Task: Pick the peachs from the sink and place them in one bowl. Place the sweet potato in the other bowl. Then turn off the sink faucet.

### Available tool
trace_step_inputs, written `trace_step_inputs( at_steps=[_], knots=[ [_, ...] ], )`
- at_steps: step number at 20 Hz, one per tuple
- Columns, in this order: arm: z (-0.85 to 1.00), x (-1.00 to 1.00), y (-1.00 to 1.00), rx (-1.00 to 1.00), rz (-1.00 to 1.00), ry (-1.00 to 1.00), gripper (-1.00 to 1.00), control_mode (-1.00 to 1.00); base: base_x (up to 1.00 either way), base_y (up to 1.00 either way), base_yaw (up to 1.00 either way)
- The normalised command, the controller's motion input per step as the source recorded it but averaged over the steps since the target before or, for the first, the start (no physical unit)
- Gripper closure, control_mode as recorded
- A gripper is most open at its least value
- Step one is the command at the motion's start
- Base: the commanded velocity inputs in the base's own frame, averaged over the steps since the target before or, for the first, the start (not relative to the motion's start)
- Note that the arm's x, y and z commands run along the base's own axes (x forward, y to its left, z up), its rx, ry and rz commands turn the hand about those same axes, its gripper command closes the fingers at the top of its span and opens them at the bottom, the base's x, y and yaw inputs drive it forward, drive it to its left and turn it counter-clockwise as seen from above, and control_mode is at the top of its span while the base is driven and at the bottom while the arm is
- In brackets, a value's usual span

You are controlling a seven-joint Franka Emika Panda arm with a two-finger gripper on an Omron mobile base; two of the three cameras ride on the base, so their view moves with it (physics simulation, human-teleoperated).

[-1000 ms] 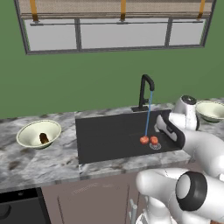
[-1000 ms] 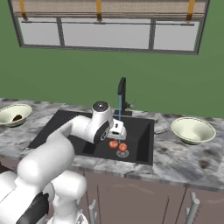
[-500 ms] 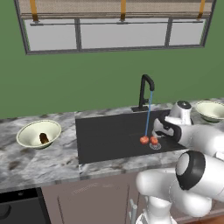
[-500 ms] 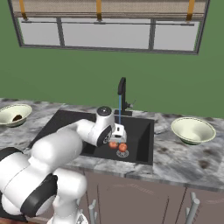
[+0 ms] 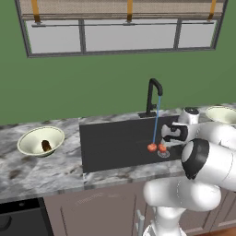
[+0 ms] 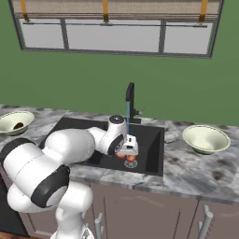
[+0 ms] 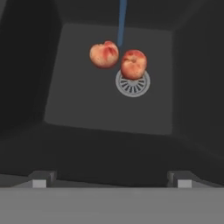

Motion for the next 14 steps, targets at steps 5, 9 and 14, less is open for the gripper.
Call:
trace_step_inputs(
  at_steps=[5,9,14],
  knots=[
    [-0.27,0.12,0.0,0.0,0.0,0.14,-1.0,-1.0,0.0,0.0,0.0],
    [-0.28,0.19,0.0,0.0,0.0,0.15,-1.0,-1.0,0.0,0.0,0.0],
    [-0.26,0.17,0.0,0.0,0.0,0.08,-1.0,-1.0,0.0,0.0,0.0]
  ],
)
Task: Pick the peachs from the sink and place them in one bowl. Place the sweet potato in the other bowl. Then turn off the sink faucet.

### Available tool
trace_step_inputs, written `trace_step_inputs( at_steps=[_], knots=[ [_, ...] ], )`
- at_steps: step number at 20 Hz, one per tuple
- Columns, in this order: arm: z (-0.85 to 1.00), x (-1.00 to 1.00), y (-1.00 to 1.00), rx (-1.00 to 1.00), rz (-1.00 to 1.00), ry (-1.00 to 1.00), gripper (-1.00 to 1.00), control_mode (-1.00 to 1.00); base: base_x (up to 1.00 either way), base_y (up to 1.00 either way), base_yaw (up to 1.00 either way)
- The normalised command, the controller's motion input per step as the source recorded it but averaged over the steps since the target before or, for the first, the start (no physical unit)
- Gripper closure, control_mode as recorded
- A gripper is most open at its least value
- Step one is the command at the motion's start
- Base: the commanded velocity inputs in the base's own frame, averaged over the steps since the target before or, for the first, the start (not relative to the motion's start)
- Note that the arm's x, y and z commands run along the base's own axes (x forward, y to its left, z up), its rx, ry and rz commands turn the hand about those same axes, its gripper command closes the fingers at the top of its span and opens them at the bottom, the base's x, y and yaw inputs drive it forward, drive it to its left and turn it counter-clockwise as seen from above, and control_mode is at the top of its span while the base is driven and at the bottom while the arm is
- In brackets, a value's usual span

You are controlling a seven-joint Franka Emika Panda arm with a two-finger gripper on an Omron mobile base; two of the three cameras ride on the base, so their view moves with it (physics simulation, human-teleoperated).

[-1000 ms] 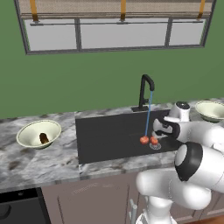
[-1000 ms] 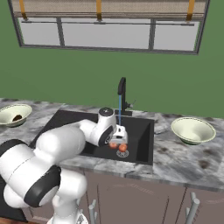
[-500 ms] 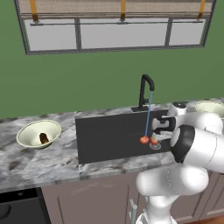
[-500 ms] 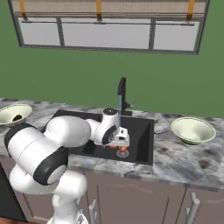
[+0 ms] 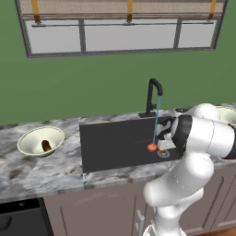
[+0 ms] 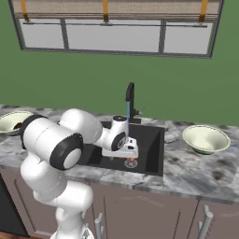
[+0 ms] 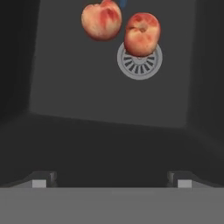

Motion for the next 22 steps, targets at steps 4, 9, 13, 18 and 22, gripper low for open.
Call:
trace_step_inputs(
  at_steps=[4,9,13,18,22],
  knots=[
    [-0.26,0.17,-0.05,0.0,0.0,0.05,-1.0,-1.0,0.0,0.0,0.0],
    [-0.23,0.15,-0.12,0.02,0.0,0.01,-1.0,-1.0,0.0,0.0,0.0],
    [-0.18,0.15,-0.04,0.01,0.0,0.0,-1.0,-1.0,0.0,0.0,0.0],
    [-0.16,0.25,0.0,0.0,0.0,0.0,-1.0,-1.0,0.0,0.0,0.0],
    [-0.13,0.28,0.0,0.0,0.0,0.0,-1.0,-1.0,0.0,0.0,0.0]
  ],
)
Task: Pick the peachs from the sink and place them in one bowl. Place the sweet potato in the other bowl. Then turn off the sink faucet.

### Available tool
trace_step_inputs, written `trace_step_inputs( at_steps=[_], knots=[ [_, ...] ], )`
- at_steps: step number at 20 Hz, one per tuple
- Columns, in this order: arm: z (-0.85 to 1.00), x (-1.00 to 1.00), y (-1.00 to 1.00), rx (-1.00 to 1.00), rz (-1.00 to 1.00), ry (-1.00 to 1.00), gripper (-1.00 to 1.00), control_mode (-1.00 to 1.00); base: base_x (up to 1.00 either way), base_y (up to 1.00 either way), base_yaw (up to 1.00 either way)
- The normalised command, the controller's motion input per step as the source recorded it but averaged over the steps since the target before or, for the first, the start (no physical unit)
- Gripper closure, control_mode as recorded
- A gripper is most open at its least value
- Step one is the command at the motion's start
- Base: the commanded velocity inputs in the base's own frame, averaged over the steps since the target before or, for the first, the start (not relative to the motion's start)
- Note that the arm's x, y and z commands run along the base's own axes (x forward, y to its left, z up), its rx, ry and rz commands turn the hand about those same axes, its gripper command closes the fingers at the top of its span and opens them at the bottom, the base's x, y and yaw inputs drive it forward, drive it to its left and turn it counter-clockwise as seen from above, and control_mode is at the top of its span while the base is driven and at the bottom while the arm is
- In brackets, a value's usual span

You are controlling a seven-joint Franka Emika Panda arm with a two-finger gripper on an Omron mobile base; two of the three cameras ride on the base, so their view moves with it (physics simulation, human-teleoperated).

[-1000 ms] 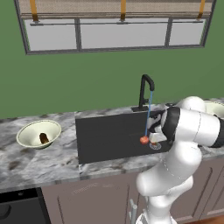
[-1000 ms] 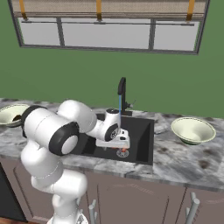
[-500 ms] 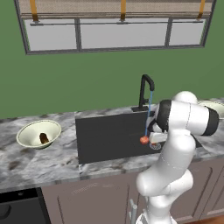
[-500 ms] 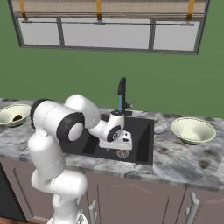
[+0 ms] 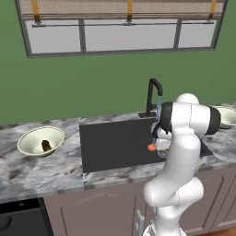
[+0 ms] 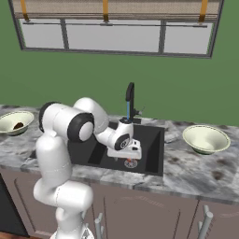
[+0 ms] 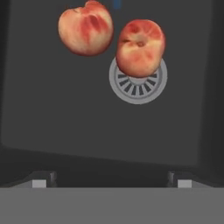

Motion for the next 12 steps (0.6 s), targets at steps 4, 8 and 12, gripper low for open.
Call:
trace_step_inputs(
  at_steps=[4,8,12],
  knots=[
    [-0.15,0.23,0.0,0.0,0.0,0.0,-1.0,-1.0,0.0,0.0,0.0],
    [-0.2,0.26,0.0,0.0,0.0,0.0,-1.0,-1.0,0.0,0.0,0.0],
    [-0.24,0.28,0.0,0.0,0.0,0.0,-1.0,-1.0,0.0,0.0,0.0]
  ],
)
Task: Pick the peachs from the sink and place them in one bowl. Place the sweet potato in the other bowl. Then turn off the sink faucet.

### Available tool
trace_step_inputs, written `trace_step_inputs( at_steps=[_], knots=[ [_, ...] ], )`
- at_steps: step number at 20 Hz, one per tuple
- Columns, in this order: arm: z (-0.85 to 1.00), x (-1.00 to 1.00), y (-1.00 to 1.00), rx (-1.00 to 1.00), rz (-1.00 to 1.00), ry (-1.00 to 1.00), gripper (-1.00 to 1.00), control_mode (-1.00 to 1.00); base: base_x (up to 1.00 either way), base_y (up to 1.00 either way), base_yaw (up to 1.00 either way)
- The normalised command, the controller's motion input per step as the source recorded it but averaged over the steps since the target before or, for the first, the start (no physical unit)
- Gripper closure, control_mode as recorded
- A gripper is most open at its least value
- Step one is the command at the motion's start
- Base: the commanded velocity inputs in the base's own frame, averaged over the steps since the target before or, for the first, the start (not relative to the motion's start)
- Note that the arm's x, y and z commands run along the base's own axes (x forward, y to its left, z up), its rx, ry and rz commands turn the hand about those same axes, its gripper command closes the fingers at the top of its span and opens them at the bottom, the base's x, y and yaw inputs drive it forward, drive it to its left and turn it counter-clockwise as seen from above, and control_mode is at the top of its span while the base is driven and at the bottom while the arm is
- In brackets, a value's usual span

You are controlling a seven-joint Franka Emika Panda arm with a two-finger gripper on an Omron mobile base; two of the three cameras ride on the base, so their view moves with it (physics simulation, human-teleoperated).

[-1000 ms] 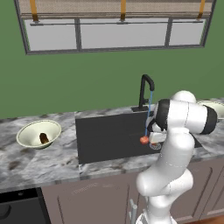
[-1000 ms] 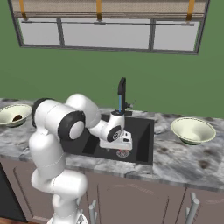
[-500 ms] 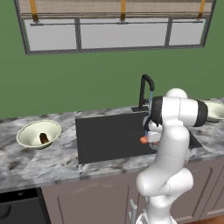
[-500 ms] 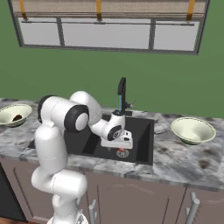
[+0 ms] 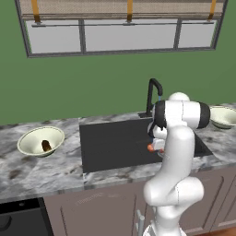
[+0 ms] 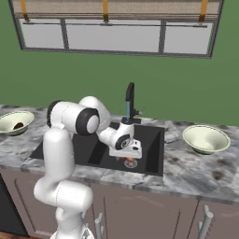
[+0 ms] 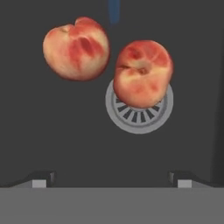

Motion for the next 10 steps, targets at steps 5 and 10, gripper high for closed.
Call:
trace_step_inputs(
  at_steps=[5,10],
  knots=[
    [-0.23,0.27,-0.06,0.0,0.0,0.0,-1.0,-1.0,0.0,0.0,0.0],
    [-0.18,0.25,-0.14,0.0,0.0,0.0,-1.0,-1.0,0.0,0.0,0.0]
  ],
)
